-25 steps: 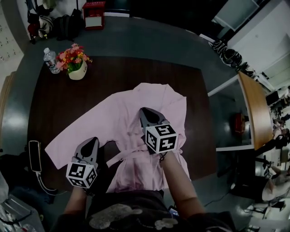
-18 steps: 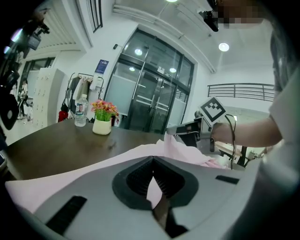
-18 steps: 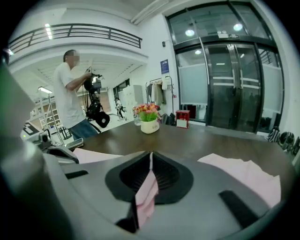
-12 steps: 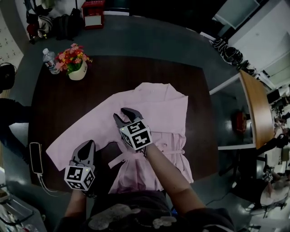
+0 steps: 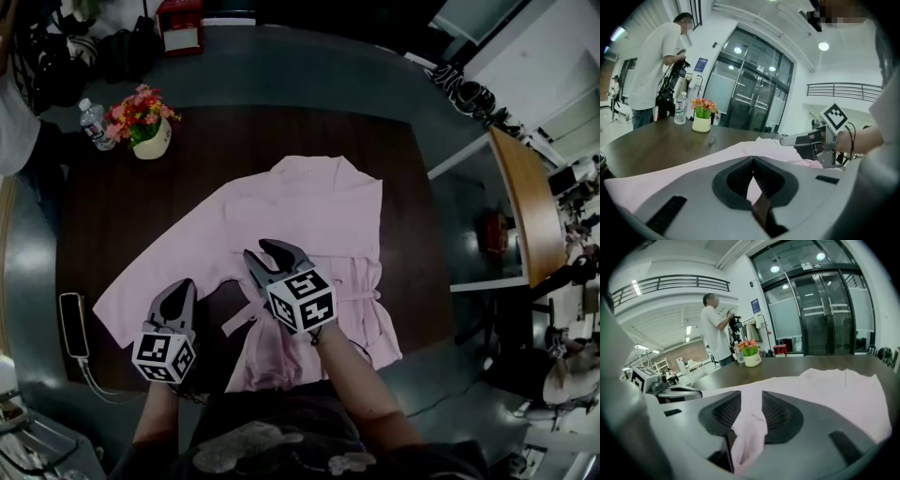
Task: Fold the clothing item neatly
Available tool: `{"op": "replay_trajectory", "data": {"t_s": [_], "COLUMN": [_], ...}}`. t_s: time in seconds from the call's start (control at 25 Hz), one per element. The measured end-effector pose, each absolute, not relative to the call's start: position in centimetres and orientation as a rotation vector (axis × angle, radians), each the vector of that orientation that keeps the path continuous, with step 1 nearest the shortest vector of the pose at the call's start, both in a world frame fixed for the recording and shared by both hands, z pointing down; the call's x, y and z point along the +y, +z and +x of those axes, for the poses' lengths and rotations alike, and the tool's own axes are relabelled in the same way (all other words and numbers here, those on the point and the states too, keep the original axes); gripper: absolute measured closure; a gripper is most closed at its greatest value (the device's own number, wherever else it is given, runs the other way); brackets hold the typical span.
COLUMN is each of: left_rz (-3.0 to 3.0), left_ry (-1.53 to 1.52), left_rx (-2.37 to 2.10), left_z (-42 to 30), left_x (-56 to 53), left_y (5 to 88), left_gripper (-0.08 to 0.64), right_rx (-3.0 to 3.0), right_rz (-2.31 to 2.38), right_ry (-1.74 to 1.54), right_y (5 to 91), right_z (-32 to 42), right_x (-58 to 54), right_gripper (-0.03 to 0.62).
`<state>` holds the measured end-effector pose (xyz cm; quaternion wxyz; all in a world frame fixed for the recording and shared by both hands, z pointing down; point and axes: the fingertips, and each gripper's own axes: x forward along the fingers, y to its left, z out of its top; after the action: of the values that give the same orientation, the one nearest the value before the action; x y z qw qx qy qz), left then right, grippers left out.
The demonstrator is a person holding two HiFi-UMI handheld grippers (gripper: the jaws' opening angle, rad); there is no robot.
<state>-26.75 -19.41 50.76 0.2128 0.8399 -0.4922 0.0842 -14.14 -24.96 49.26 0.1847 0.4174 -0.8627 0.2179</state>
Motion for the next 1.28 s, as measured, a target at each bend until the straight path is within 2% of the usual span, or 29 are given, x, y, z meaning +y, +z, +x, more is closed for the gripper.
{"op": "replay_trajectory", "data": {"t_s": [0.32, 0.72, 0.88, 1.28], "left_rz": [2.361, 2.286, 2.200, 2.160], "left_ry": [0.280, 0.265, 0.216, 0.185], "left_rx": [-1.357, -1.544, -1.653, -1.725], "left_z": [-25.0, -24.6, -26.6, -36.6], "left_x": [-16.7, -5.4, -1.5, -0.3], "left_y": [50.8, 47.6, 46.9, 47.1], "left_gripper": [0.551, 0.551, 0.551, 0.551], "right_rx": [-2.582, -2.831, -2.854, -2.807], "right_rz": [1.239, 1.110, 0.971, 0.862], "right_ry": [0.703, 0.608, 0.627, 0.478], "right_y": [46.8, 43.7, 44.3, 44.7], "right_z": [-13.3, -13.2, -16.0, -28.6], "right_x": [-16.4, -6.9, -3.6, -2.5], "right_gripper": [0.466, 0.495, 0.557, 0.568]}}
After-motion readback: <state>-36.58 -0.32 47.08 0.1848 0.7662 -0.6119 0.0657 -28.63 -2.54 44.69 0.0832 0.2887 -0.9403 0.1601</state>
